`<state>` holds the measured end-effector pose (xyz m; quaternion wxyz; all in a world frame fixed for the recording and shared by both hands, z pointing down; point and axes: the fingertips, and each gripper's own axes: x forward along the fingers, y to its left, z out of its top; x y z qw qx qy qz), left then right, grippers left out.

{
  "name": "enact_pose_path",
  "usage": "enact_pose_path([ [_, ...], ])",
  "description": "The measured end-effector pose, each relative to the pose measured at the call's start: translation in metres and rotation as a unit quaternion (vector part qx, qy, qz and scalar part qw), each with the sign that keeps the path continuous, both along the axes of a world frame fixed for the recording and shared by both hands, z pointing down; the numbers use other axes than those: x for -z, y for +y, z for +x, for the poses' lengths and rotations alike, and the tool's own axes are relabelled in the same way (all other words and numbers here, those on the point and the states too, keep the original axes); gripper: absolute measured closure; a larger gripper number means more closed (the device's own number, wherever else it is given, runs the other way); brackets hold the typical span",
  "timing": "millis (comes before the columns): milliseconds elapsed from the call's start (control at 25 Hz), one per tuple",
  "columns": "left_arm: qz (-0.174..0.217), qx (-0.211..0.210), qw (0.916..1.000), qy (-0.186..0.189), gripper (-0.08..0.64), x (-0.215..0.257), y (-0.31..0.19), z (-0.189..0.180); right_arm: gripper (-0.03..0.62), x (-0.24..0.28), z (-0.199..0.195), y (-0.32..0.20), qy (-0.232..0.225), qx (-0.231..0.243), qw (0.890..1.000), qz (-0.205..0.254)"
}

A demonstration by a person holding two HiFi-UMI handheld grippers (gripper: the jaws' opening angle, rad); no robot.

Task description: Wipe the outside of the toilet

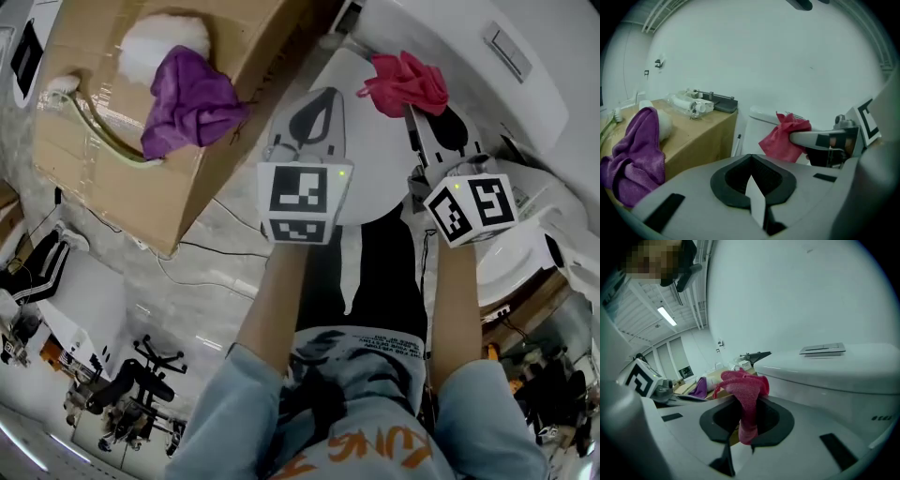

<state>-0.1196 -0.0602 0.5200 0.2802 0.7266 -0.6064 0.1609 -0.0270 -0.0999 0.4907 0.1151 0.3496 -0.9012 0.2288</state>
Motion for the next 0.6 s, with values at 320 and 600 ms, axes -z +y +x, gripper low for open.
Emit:
enact_pose_path([
  [320,0.03,-0.027,0.9992,0.01,0.535,-0.02,-0.027,-0.008,0.514,-0.016,-0.065,-0.06,0.001,-0.02,0.999,0.041],
  [600,0.036,-0.03,0.9989,0.006,0.535,-0.029,-0.045,-0.013,0.514,-0.028,-0.072,-0.084,0.014,-0.054,0.997,0.049],
])
